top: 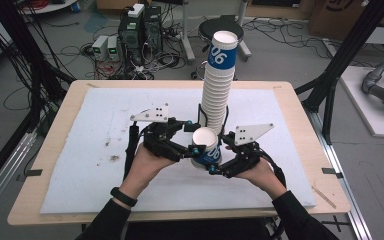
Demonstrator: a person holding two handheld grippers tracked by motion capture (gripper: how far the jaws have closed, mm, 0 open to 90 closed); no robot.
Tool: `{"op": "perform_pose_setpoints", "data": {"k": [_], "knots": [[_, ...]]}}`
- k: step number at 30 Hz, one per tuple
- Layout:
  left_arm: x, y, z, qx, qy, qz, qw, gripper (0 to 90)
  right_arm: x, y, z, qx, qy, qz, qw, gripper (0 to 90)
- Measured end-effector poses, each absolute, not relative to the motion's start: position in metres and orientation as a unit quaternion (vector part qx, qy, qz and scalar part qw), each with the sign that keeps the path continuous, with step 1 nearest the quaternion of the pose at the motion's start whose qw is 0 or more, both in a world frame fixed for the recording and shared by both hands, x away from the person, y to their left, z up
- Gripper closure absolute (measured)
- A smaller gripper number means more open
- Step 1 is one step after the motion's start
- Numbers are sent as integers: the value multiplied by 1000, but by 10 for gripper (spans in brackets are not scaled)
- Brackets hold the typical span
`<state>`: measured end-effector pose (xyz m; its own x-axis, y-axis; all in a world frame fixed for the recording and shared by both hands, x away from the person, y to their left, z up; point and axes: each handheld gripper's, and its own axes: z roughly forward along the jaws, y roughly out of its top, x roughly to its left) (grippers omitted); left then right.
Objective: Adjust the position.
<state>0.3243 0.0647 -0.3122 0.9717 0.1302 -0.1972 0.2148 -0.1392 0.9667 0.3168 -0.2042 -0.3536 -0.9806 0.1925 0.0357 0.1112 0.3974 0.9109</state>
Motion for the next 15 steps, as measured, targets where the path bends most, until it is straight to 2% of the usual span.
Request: {"op": "perform_pose_setpoints", "data": {"k": [8,15], "knots": [[319,61,-299,820,101,-27,563,214,316,-200,-353,76,867,492,30,227],[317,54,-301,848,95,-19,522,235,313,-193,-353,62,883,465,31,227]]}}
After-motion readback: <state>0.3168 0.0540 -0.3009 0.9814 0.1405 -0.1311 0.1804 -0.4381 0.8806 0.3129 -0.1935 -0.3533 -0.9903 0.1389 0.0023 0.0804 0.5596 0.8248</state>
